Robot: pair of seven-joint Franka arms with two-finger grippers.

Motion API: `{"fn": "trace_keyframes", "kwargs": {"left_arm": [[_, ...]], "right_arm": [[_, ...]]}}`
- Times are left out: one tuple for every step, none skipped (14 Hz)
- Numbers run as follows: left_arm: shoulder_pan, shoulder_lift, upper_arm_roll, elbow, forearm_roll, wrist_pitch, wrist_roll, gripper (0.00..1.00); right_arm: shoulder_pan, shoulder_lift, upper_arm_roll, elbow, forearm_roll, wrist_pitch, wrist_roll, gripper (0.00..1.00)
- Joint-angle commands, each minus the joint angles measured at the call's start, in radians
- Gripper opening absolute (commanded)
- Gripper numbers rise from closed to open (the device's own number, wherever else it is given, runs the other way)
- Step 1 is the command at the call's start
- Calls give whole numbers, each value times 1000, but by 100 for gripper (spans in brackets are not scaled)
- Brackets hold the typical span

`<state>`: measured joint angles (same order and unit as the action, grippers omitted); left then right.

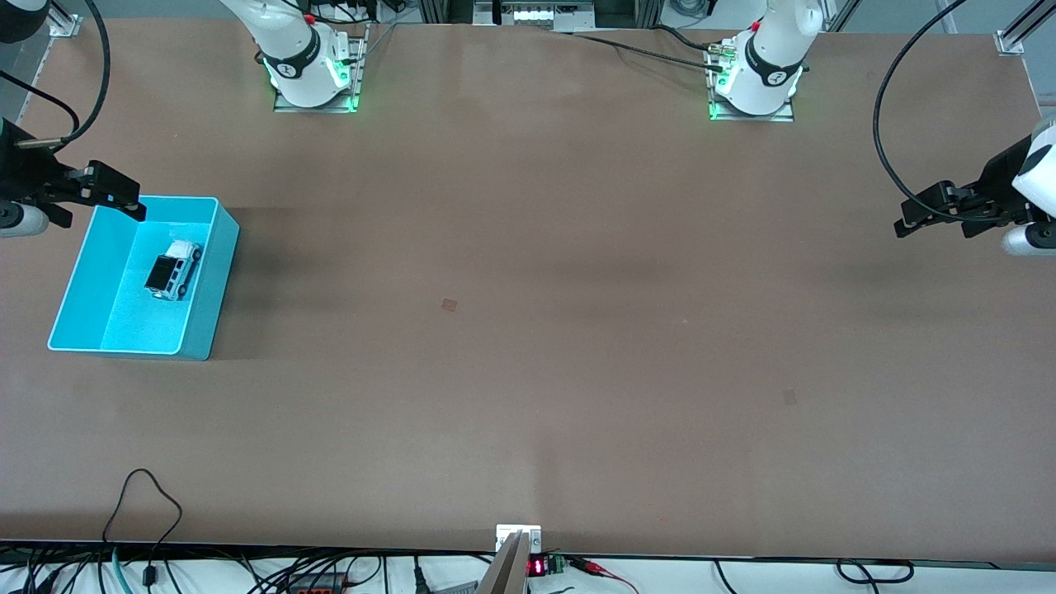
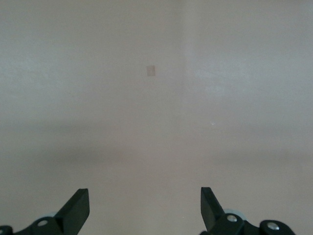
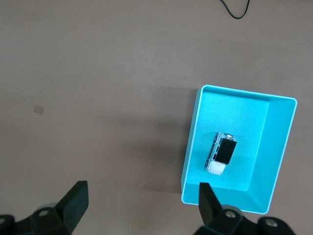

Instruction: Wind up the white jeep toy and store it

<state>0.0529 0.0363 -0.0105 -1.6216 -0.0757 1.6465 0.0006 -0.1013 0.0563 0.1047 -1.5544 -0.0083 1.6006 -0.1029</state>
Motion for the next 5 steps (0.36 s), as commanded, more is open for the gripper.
{"fn": "trace_keyframes", "kwargs": {"left_arm": [[4,-22,-8,-17,25,1,-5,100],[4,-22,-8,-17,25,1,-5,100],[4,-22,-9,-15,25,1,-5,100],[2,-22,-9,-15,25,3,-5,100],[2,-24,-11,-14,25,3,-5,100]], "right_arm": [[51,-18,-51,-6,16,-16,9,100],[51,-18,-53,-6,16,-19,8,100],[51,-18,-54,-6,16,-21,9,100],[52,-18,-54,-6,16,-21,9,100],[52,-18,-54,-6,16,-21,11,100]]}}
